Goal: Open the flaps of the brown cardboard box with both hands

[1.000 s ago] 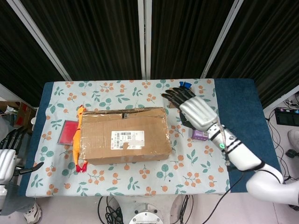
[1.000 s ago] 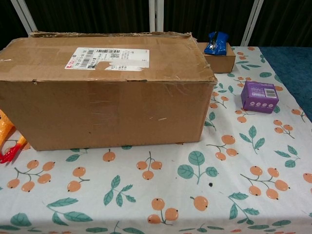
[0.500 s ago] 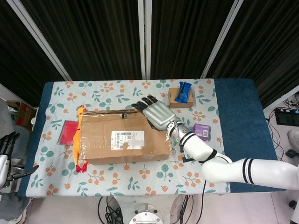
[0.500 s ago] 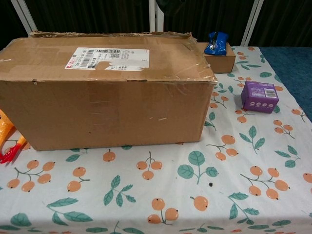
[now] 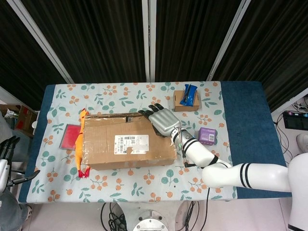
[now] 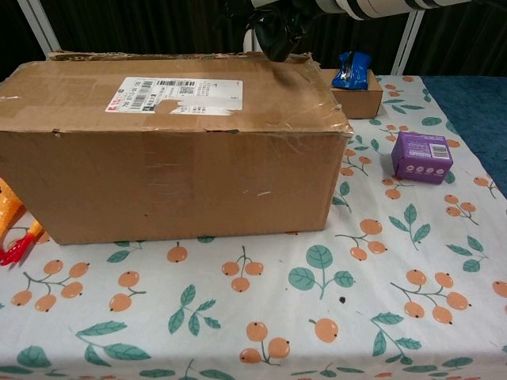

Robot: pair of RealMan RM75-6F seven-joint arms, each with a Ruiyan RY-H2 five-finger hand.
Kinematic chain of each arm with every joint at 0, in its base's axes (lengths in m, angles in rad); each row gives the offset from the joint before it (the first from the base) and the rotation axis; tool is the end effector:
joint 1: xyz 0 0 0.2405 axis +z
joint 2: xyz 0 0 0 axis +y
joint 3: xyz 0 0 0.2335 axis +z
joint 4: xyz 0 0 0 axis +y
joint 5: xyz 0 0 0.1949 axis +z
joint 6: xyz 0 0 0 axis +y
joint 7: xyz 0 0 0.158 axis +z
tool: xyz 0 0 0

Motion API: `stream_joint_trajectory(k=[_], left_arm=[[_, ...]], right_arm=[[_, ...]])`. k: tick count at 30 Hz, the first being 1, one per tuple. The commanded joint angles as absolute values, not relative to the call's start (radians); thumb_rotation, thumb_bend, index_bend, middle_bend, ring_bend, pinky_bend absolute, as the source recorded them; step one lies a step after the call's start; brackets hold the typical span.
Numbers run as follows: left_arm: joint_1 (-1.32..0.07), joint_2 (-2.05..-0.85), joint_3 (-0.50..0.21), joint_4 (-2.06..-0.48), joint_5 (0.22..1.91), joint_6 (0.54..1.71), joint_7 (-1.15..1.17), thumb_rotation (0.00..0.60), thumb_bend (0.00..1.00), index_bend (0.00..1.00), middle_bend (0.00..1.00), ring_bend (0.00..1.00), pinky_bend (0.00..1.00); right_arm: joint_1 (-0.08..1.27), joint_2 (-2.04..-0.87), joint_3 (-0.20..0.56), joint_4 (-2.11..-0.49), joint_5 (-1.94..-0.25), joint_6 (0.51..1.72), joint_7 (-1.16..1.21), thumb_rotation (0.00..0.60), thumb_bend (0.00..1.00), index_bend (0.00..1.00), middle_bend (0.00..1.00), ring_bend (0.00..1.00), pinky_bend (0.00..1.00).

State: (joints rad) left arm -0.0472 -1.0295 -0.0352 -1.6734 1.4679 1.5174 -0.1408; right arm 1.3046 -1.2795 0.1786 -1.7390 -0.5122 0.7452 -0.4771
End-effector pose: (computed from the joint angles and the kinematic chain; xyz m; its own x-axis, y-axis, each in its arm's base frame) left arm -0.2902 0.1779 0.1885 0.2889 -0.0096 0.9573 0.9560 0.0556 -0.2880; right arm 0.0129 -0.3667 0.0242 0.5306 -0.3864 0.7545 -0.7986 -0.5262 0.2922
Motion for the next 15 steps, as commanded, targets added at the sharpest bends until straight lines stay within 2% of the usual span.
stream_joint_trajectory(k=[1, 7, 15], left_arm=[[-0.047, -1.032, -0.035, -1.672, 1.465, 1.512, -0.142, 0.380, 0.00, 0.04, 0.05, 0.04, 0.17], [-0.050, -1.040, -0.038, -1.667, 1.462, 1.502, -0.142, 0.382, 0.00, 0.04, 0.05, 0.04, 0.17], [-0.046, -1.034, -0.041, -1.673, 1.462, 1.505, -0.150, 0.381, 0.00, 0.04, 0.05, 0.04, 0.17]], right_arm=[[1.299, -1.280, 0.178, -1.735, -0.525, 0.735, -0.457, 0.600, 0.94, 0.03, 0.21, 0.00, 0.00], [1.295, -1.268, 0.164, -1.744, -0.542, 0.729, -0.440, 0.600, 0.94, 0.09, 0.25, 0.00, 0.00], [1.269, -1.250, 0.179, -1.770, -0.598, 0.764, -0.394, 0.600, 0.94, 0.10, 0.33, 0.00, 0.00]])
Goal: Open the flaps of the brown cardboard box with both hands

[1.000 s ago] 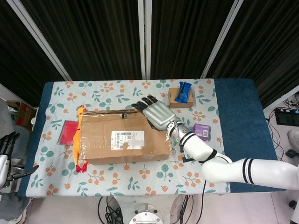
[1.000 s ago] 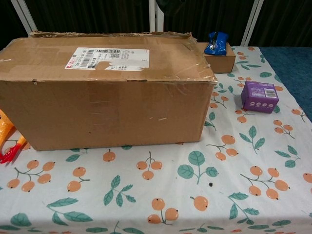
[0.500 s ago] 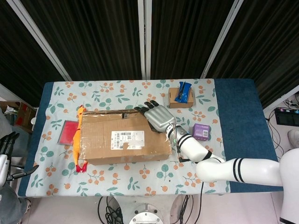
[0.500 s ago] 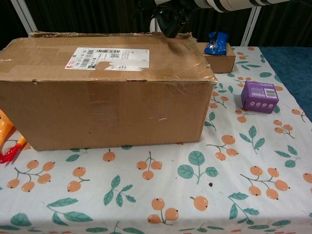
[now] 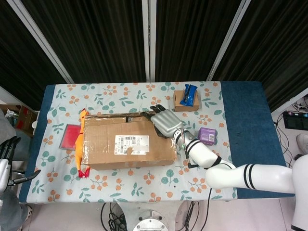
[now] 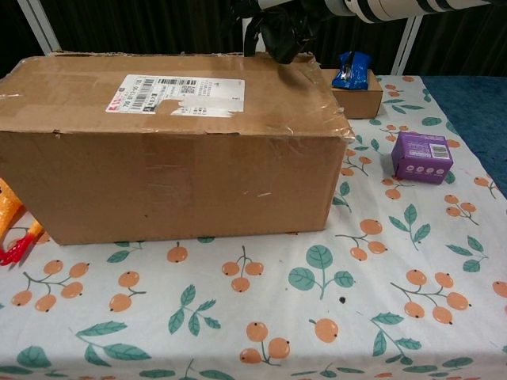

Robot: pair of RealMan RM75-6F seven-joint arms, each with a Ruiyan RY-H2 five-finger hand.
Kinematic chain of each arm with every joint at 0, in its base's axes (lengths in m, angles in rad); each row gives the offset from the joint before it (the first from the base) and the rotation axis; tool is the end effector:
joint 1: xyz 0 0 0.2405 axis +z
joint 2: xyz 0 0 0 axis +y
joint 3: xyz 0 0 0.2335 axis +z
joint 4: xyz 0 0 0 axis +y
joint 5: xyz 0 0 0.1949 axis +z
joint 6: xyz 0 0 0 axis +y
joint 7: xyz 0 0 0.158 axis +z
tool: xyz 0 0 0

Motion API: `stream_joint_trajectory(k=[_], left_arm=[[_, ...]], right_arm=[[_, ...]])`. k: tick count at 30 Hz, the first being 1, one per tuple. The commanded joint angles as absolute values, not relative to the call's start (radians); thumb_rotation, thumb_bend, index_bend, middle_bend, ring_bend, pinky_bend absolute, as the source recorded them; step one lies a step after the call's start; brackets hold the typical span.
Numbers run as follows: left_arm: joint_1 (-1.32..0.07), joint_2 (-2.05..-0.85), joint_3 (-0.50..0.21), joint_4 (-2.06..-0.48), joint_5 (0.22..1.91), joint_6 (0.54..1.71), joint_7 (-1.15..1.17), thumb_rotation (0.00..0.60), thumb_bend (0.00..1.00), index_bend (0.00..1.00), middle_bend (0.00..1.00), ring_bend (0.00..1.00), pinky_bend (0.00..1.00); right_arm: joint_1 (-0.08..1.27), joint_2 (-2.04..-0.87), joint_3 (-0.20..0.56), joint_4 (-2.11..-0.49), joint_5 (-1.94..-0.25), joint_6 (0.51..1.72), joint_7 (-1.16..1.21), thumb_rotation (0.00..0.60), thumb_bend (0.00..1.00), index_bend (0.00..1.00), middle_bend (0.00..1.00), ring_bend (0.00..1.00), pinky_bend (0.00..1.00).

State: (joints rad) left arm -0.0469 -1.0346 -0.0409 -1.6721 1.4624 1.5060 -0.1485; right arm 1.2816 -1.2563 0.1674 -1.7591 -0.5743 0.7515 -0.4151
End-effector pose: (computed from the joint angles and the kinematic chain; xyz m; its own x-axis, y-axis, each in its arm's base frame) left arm -0.2912 0.1789 0.1866 0.2768 -0.0049 0.9609 0.9592 0.0615 -0.2760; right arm 0.0079 -0.3639 0.0298 0.5107 -0.3889 0.7668 -0.8056 -0.5280 0.2687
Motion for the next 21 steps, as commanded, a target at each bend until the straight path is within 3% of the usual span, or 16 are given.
stream_joint_trajectory(k=[1, 4, 10, 17, 21], left_arm=[[-0.046, -1.033, -0.041, -1.674, 1.462, 1.505, -0.151, 0.381, 0.00, 0.04, 0.05, 0.04, 0.17], [-0.047, -1.033, -0.042, -1.675, 1.461, 1.502, -0.156, 0.382, 0.00, 0.04, 0.05, 0.04, 0.17], [-0.050, -1.029, -0.046, -1.684, 1.465, 1.499, -0.164, 0.381, 0.00, 0.04, 0.05, 0.04, 0.17], [-0.055, -1.017, -0.056, -1.707, 1.467, 1.504, -0.158, 0.378, 0.00, 0.04, 0.05, 0.04, 0.17], [-0.054, -1.013, -0.058, -1.716, 1.464, 1.504, -0.151, 0.379, 0.00, 0.04, 0.05, 0.04, 0.17]], right_arm=[[1.260, -1.248, 0.186, -1.775, -0.614, 0.770, -0.380, 0.600, 0.94, 0.08, 0.35, 0.00, 0.00], [1.232, -1.233, 0.207, -1.795, -0.667, 0.783, -0.333, 0.600, 0.94, 0.03, 0.39, 0.00, 0.00], [1.175, -1.159, 0.264, -1.875, -0.735, 0.768, -0.211, 0.600, 0.94, 0.02, 0.46, 0.00, 0.00], [1.091, -1.036, 0.344, -2.003, -0.831, 0.729, -0.036, 0.600, 0.92, 0.00, 0.48, 0.00, 0.00], [1.021, -0.974, 0.384, -2.085, -0.949, 0.727, 0.068, 0.600, 0.84, 0.00, 0.47, 0.00, 0.00]])
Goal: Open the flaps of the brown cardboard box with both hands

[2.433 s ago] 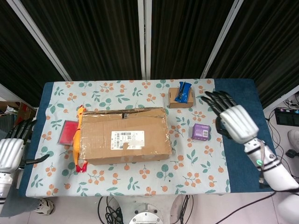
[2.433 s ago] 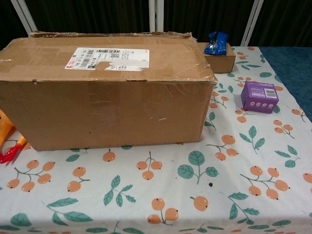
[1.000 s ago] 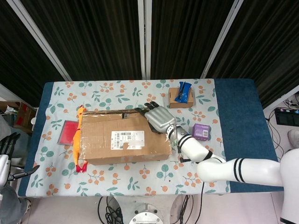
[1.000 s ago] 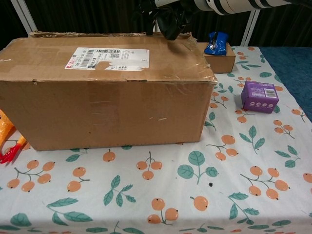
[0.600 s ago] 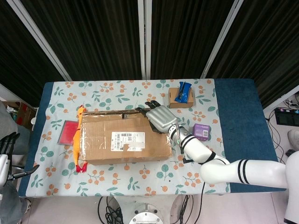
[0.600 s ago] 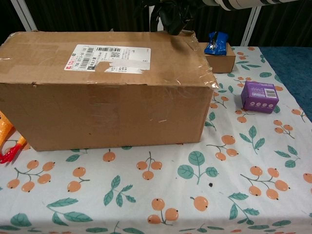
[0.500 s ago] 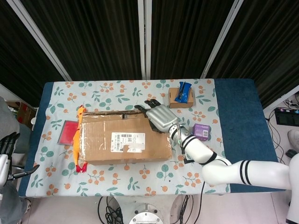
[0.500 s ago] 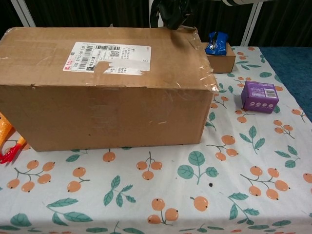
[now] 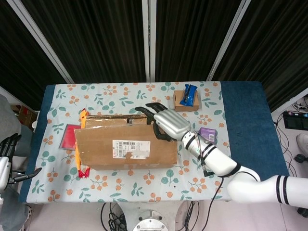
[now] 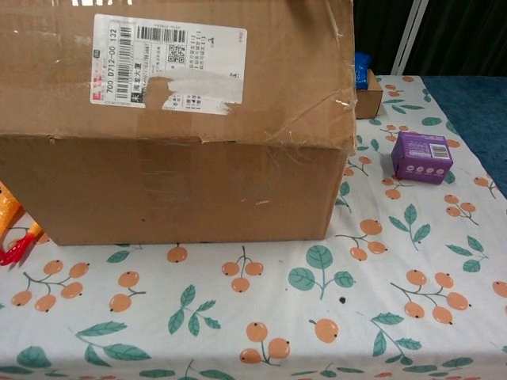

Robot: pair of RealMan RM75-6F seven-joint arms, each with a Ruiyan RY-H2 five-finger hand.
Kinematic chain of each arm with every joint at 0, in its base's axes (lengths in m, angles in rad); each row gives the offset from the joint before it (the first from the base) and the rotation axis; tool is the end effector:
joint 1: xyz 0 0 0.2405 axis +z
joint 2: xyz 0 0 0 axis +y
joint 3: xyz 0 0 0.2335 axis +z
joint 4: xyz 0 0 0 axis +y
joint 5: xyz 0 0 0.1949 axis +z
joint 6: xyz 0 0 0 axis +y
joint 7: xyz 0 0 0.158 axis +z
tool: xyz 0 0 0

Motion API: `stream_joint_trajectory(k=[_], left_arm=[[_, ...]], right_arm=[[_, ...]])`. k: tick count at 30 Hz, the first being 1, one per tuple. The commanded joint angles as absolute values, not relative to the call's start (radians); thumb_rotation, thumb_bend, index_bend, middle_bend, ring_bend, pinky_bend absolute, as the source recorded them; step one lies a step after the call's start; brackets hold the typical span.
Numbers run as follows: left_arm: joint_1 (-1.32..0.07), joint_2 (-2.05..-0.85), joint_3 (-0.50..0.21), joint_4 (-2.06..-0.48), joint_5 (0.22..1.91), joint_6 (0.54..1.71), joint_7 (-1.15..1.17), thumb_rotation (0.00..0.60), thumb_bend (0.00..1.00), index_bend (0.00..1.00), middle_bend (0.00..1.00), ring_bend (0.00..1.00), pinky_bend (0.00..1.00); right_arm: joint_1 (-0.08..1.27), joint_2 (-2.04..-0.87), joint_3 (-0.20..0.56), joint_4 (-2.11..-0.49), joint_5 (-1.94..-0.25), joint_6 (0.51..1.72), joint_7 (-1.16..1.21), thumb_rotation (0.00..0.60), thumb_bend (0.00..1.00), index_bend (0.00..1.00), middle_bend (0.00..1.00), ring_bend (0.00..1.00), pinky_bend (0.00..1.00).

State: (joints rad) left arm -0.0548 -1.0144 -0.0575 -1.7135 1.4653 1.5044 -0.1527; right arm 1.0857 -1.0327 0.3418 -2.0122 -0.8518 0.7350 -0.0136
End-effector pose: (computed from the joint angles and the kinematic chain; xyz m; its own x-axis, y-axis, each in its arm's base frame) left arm -0.2814 0.1840 0.1904 0.2516 -0.0195 0.9676 0.9671 0.0444 -0.2505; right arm 0.0297 -0.3290 0.0947 0.2015 -0.4746 0.8568 -0.8485 -0.5216 -0.0893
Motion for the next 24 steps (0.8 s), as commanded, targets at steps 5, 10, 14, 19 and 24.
stream_joint_trajectory(k=[5, 10, 14, 19, 24], left_arm=[[-0.054, -1.006, -0.057, -1.732, 1.463, 1.502, -0.140, 0.379, 0.00, 0.04, 0.05, 0.04, 0.17], [-0.052, -0.998, -0.055, -1.749, 1.470, 1.507, -0.129, 0.380, 0.00, 0.04, 0.05, 0.04, 0.17], [-0.053, -0.994, -0.053, -1.761, 1.474, 1.505, -0.120, 0.377, 0.00, 0.04, 0.05, 0.04, 0.17], [-0.058, -0.999, -0.052, -1.767, 1.481, 1.500, -0.114, 0.378, 0.00, 0.04, 0.05, 0.04, 0.17], [-0.056, -1.004, -0.051, -1.767, 1.485, 1.504, -0.114, 0.376, 0.00, 0.04, 0.05, 0.04, 0.17]], right_arm=[[0.910, -0.868, 0.403, -2.197, -1.150, 0.713, 0.214, 0.600, 0.73, 0.00, 0.45, 0.00, 0.00], [0.804, -0.775, 0.381, -2.277, -1.374, 0.714, 0.363, 0.600, 0.68, 0.00, 0.45, 0.00, 0.00], [0.750, -0.695, 0.329, -2.315, -1.558, 0.701, 0.493, 0.600, 0.67, 0.00, 0.44, 0.00, 0.00], [0.715, -0.639, 0.287, -2.288, -1.724, 0.766, 0.572, 0.600, 0.67, 0.00, 0.39, 0.00, 0.00], [0.698, -0.700, 0.296, -2.195, -1.721, 0.858, 0.386, 0.600, 0.72, 0.00, 0.26, 0.00, 0.00]])
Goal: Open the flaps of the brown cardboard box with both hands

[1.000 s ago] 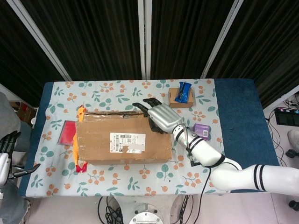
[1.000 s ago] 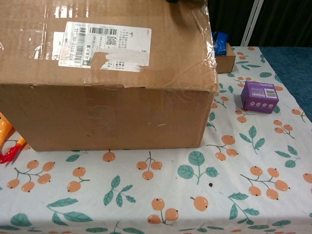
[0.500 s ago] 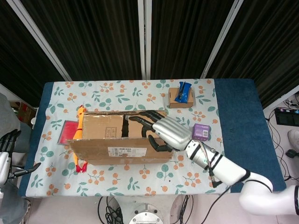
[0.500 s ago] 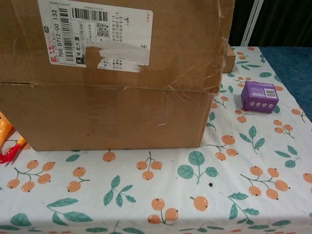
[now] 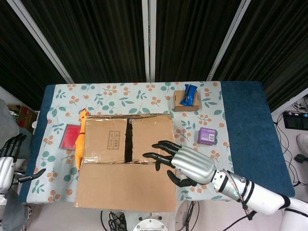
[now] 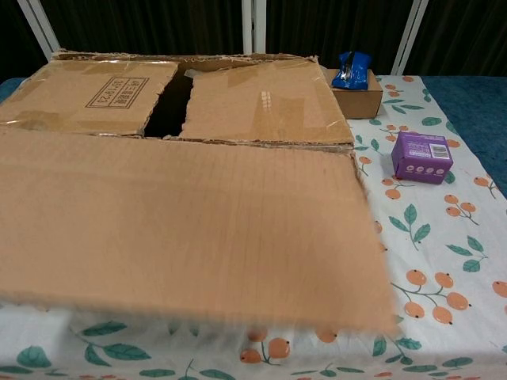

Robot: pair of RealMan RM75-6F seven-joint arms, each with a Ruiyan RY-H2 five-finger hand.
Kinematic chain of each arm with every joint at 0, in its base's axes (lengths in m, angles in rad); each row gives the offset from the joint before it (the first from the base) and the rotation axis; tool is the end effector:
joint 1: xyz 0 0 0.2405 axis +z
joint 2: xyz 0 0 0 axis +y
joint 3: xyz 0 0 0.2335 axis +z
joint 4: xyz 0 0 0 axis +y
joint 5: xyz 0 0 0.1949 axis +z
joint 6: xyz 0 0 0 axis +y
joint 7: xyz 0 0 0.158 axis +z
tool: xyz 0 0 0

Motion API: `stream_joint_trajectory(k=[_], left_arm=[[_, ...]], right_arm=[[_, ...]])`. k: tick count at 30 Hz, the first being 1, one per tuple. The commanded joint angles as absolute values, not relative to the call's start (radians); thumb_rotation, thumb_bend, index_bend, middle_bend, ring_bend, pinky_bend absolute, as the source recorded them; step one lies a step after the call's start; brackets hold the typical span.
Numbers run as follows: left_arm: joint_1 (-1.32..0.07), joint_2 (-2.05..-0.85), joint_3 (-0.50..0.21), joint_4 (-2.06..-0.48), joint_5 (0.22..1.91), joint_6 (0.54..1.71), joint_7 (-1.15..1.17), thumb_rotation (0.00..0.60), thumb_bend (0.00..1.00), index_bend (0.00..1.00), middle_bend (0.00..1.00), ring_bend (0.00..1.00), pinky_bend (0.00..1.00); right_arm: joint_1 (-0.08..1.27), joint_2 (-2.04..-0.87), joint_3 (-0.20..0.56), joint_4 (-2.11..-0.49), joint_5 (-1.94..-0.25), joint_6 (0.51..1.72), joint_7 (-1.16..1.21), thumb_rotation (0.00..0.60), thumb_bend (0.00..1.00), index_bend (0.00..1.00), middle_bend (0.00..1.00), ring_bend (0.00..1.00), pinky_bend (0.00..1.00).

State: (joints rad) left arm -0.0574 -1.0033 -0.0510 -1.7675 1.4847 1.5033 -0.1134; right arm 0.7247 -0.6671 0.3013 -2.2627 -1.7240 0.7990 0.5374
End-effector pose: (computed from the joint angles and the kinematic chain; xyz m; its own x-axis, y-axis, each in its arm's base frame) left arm -0.2695 0.1830 0.1863 0.2497 -0.0058 0.9683 0.9681 0.0219 -0.2496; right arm -0.0032 -0.2343 0.1488 0.2880 -0.5168 0.8062 -0.7064 -0.6831 -0.1855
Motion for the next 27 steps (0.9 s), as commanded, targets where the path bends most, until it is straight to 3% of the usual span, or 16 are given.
stream_joint_trajectory(k=[1, 3, 6, 11, 17, 27], left_arm=[[-0.056, -1.004, -0.050, -1.766, 1.484, 1.505, -0.116, 0.376, 0.00, 0.04, 0.05, 0.04, 0.17], [-0.054, -1.005, -0.050, -1.763, 1.483, 1.507, -0.120, 0.378, 0.00, 0.04, 0.05, 0.04, 0.17], [-0.050, -1.007, -0.049, -1.757, 1.482, 1.511, -0.123, 0.380, 0.00, 0.04, 0.05, 0.04, 0.17], [-0.046, -1.008, -0.050, -1.742, 1.481, 1.518, -0.137, 0.379, 0.00, 0.04, 0.05, 0.04, 0.17], [-0.047, -1.008, -0.055, -1.722, 1.475, 1.515, -0.164, 0.381, 0.00, 0.04, 0.05, 0.04, 0.17], [-0.055, -1.017, -0.061, -1.687, 1.469, 1.500, -0.202, 0.380, 0.00, 0.04, 0.05, 0.04, 0.17]], right_arm=[[0.701, -0.724, 0.299, -2.177, -1.702, 0.858, 0.315, 0.600, 0.73, 0.00, 0.23, 0.00, 0.00], [0.721, -0.784, 0.302, -2.146, -1.641, 0.829, 0.160, 0.600, 0.73, 0.01, 0.22, 0.00, 0.00], [0.776, -0.868, 0.299, -2.109, -1.531, 0.754, -0.047, 0.600, 0.75, 0.10, 0.21, 0.00, 0.00], [0.900, -0.984, 0.270, -2.056, -1.305, 0.645, -0.397, 0.600, 0.88, 0.16, 0.15, 0.00, 0.00], [1.047, -1.131, 0.225, -1.998, -1.042, 0.666, -0.658, 0.600, 0.88, 0.13, 0.15, 0.00, 0.00], [1.254, -1.269, 0.162, -1.936, -0.757, 0.737, -0.844, 0.600, 0.88, 0.10, 0.15, 0.00, 0.00]])
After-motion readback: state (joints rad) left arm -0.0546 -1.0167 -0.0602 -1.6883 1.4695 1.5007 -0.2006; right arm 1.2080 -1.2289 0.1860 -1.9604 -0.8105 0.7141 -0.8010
